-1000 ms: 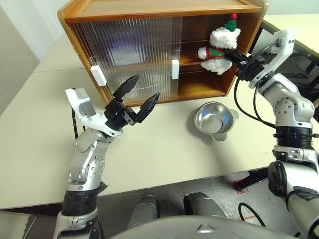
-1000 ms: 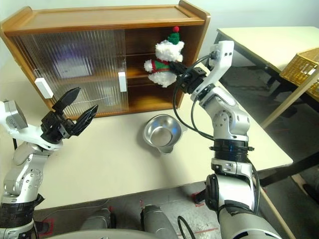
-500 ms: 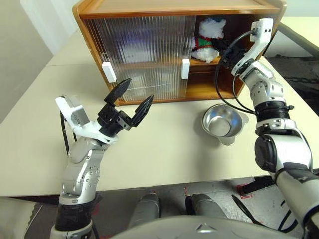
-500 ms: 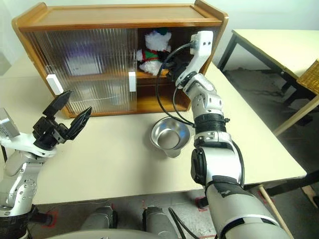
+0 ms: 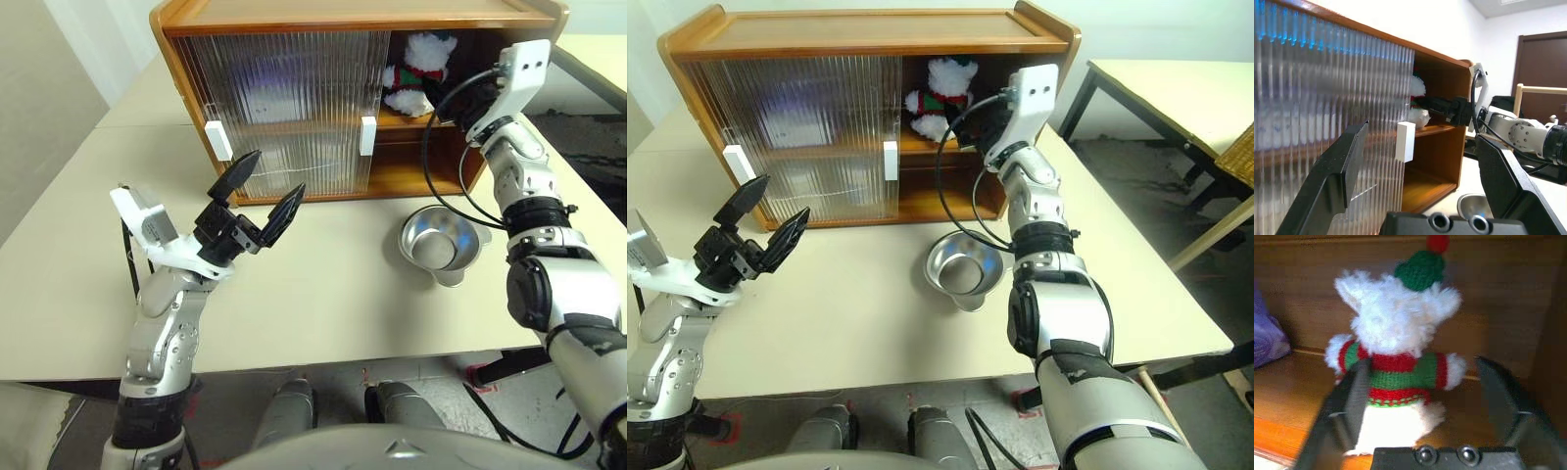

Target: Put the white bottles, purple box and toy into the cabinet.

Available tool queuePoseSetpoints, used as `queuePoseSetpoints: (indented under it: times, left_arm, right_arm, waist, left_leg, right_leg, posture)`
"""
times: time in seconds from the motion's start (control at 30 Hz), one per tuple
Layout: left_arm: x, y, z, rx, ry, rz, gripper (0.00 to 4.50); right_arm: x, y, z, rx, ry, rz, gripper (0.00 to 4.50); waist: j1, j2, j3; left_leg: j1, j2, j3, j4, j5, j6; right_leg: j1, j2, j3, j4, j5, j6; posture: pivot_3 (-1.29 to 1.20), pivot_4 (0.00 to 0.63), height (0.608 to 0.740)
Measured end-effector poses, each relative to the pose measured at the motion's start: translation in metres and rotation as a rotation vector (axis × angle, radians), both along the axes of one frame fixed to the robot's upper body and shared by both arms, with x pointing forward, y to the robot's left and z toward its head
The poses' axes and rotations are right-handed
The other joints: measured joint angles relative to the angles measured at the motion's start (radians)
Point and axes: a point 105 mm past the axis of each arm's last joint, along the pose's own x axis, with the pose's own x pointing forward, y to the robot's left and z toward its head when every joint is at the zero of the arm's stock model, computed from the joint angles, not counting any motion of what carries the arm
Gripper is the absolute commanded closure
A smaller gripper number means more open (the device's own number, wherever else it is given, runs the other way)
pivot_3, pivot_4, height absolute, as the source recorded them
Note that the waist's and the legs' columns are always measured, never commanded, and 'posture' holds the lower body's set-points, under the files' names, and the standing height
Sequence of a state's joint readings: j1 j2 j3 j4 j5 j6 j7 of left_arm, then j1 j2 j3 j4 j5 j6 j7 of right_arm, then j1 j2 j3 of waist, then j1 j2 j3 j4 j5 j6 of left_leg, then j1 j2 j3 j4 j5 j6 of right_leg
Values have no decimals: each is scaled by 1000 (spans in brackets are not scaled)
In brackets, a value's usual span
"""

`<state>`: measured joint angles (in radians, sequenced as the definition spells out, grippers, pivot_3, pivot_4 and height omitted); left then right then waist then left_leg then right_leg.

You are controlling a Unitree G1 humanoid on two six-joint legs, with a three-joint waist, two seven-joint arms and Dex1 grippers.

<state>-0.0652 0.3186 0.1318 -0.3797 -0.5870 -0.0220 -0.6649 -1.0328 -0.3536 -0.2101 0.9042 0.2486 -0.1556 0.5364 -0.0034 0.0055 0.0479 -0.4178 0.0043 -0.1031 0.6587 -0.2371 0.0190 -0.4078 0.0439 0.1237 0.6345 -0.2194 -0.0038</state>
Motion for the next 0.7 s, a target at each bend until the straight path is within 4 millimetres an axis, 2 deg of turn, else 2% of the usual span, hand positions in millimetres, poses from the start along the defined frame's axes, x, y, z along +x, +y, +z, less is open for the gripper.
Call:
queuePoseSetpoints:
  times: [0.17,0.33,0.43,0.5,0.7]
  left_arm:
    - [7,-4,-4,0,13,-33,0]
    - [9,-9,-4,2,12,-69,0]
    - [11,-10,-5,5,11,-82,0]
    - [12,-10,-6,7,15,-89,0]
    - [12,-10,-5,10,11,-101,0]
  right_arm:
    - [-34,-12,-21,37,54,77,30]
    - [-67,-12,-4,66,44,166,30]
    - [-87,-18,-7,142,102,225,30]
    - [-100,-25,-19,202,182,255,30]
    - [-140,-41,-73,276,473,294,30]
  waist:
    - [-13,0,0]
    - [-41,0,0]
    - [-48,-1,0]
    - [-51,-1,1]
    - [-59,-2,1]
  left_leg:
    - [0,0,3,1,0,0]
    - [2,1,3,1,0,1]
    - [6,1,3,2,1,2]
    - [8,1,3,3,1,2]
    - [11,0,3,3,1,1]
  right_leg:
    - [1,0,0,0,3,6]
    - [3,1,1,-1,4,10]
    - [8,1,1,-1,-2,6]
    - [10,1,2,-1,-7,15]
    - [14,1,3,-2,-9,18]
  posture:
    - [-87,60,740]
    - [-121,62,740]
    - [-132,63,740]
    - [-137,65,740]
    - [-144,69,740]
